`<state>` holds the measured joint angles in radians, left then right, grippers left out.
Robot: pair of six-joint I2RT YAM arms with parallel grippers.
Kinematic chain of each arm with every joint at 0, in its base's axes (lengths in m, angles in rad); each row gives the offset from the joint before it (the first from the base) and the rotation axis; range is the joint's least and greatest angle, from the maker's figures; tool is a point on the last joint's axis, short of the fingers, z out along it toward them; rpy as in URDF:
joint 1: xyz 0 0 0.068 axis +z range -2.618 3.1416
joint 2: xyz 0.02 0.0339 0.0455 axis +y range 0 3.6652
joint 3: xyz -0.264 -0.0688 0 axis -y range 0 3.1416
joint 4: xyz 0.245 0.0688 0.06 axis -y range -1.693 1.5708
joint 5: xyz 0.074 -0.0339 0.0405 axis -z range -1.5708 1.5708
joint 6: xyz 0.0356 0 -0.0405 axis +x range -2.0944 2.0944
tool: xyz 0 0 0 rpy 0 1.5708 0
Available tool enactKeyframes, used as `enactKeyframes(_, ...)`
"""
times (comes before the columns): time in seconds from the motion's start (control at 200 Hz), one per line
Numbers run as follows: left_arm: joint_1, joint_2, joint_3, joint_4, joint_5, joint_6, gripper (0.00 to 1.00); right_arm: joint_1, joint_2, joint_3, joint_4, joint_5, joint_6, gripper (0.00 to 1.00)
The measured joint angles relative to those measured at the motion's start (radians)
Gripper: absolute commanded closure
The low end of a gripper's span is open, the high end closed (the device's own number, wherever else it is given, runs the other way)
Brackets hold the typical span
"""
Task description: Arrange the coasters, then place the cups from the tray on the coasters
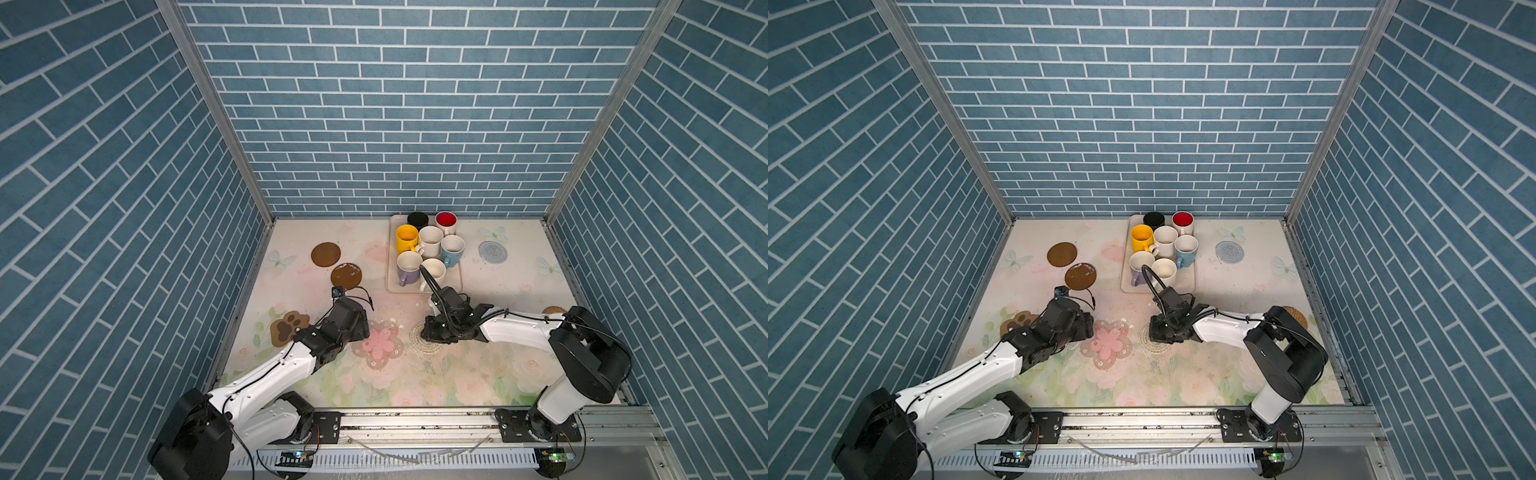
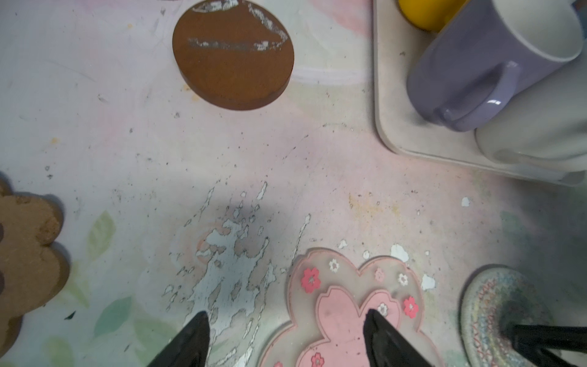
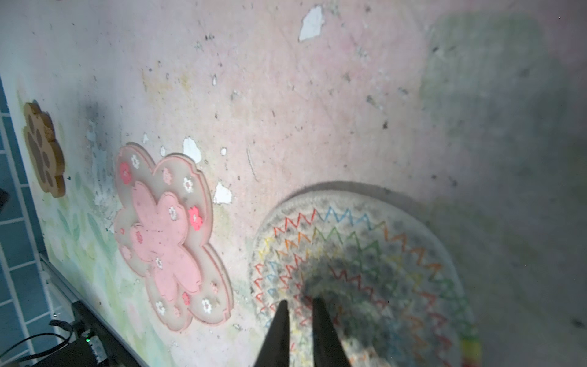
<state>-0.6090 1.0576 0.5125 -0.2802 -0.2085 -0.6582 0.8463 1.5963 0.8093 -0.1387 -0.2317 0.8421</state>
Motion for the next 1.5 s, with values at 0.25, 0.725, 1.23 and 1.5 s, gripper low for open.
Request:
enactKeyframes(0.25, 0.000, 0.002, -0.031, -0.050, 0.022, -0.001, 0.17, 0.000, -0.125, 0.053, -0.077, 0.018, -0.062, 0.42)
enactKeyframes(0.725, -0.001, 0.100, -0.101, 0.081, 0.146, -0.002, 0.31, 0.000, -0.240, 0.060, -0.184, 0.081, -0.113, 0.41)
enactKeyframes(1.23, -0.079, 0.133, -0.106, 0.183, 0.207, -0.058, 0.36, -0.021, -0.290, 0.052, -0.231, 0.120, -0.137, 0.41)
enactKeyframes(1.5, -0.085, 0.077, -0.101, 0.110, 0.190, -0.062, 0.28, -0.085, -0.327, 0.045, -0.255, 0.119, -0.150, 0.45)
